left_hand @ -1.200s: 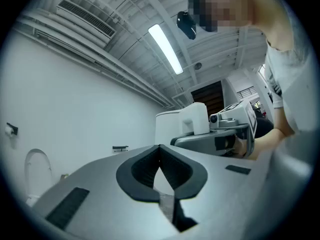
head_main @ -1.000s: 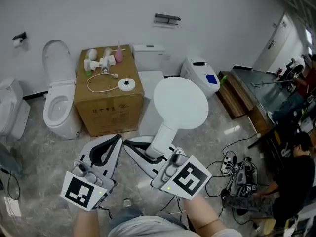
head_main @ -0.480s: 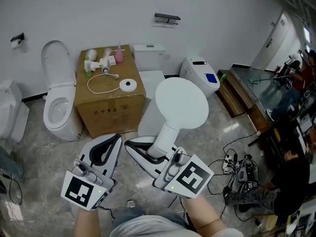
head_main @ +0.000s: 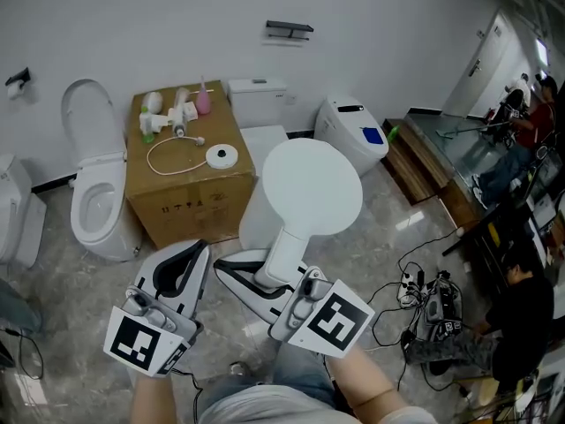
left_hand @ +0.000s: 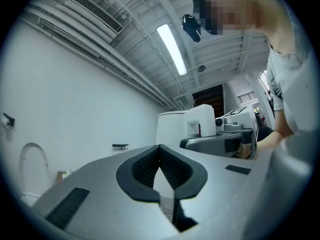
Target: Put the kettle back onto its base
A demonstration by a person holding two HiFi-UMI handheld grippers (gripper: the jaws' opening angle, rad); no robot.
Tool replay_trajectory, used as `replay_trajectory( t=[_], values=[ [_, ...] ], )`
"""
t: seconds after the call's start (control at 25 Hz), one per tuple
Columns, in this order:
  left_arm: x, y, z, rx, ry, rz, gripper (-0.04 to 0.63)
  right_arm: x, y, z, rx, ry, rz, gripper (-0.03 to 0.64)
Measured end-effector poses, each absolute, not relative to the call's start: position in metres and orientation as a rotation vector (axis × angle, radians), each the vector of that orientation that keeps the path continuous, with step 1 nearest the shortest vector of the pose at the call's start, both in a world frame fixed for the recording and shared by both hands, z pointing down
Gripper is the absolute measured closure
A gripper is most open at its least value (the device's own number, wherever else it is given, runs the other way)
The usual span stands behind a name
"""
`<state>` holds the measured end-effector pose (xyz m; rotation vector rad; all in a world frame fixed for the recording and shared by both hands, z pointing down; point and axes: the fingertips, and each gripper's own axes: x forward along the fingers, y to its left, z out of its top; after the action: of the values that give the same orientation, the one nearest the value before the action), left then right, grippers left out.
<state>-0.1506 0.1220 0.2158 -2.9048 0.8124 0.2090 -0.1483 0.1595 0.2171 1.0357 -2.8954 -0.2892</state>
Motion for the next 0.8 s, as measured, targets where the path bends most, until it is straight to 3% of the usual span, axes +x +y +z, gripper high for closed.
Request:
replay_trajectory(
  t=[0.8],
  values=[
    [-0.038,-0.054,0.215,-2.776,1.173,0.253,0.594,-0.028,-0.013,0.230,0.607,-3.014,-0.268,0.611]
  ],
)
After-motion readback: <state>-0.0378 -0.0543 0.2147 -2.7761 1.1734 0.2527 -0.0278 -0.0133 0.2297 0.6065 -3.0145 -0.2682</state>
